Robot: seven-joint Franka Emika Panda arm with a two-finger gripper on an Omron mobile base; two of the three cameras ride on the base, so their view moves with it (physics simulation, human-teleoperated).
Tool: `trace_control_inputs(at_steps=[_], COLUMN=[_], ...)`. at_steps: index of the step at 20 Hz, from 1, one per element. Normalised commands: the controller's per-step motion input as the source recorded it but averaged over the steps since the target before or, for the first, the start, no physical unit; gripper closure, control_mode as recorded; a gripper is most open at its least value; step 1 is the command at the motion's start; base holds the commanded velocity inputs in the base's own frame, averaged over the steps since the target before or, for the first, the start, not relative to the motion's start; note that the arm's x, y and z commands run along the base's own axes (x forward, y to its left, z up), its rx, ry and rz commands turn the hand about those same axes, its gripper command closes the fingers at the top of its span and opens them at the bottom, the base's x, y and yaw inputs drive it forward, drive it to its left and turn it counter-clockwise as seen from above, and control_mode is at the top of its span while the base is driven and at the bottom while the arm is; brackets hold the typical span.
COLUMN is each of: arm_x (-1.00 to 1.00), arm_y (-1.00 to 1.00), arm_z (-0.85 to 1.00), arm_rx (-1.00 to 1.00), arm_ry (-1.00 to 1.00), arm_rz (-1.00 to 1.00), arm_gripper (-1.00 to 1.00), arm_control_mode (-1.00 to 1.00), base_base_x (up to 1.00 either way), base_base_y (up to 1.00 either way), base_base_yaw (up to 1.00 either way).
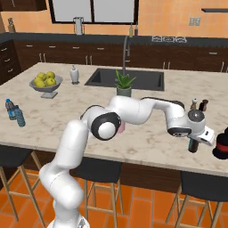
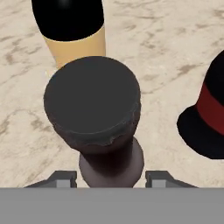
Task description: Move the plastic bottles in the middle to the plastics group, and the glass bottles in the middle to the glass group.
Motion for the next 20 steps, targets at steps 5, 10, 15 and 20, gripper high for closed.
trace_control_inputs(at_steps=[5, 10, 15, 20], arm_x=[0.00, -0.07, -0.48, -0.66], arm_y=[0.00, 0.22, 0.88, 0.98], arm_z=[0.00, 0.00, 0.00, 0.14], arm_rx=[0.00, 0.00, -0.04, -0.07], arm_ry=[0.00, 0.00, 0.02, 0.09], arm_rz=[0.00, 0.00, 0.00, 0.00], arm_gripper=[-1.00, -1.00, -1.00, -1.00], arm_control_mode=[-1.00, -1.00, -1.00, -1.00], base_base_x=[0.00, 0.00, 0.00, 0.00], base_base_y=[0.00, 0.00, 0.00, 0.00], base_base_yaw=[0.00, 0.00, 0.00, 0.00])
